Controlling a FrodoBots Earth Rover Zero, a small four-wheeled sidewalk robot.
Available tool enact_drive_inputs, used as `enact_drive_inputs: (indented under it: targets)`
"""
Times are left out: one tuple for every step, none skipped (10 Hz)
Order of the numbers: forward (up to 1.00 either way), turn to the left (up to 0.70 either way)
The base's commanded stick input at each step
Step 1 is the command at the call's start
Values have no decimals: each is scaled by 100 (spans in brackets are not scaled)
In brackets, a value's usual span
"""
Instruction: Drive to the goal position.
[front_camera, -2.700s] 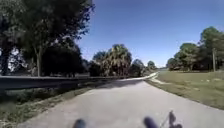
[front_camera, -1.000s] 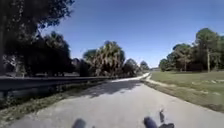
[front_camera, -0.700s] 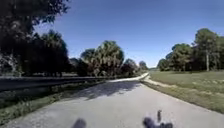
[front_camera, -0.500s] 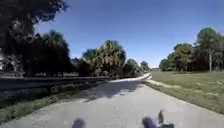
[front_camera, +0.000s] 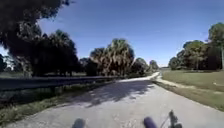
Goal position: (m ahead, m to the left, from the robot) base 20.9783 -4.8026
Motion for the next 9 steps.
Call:
enact_drive_inputs:
  targets:
    - [70,0]
    - [70,0]
    - [70,0]
    - [70,0]
    - [70,0]
    - [70,0]
    - [70,0]
    - [70,0]
    - [70,0]
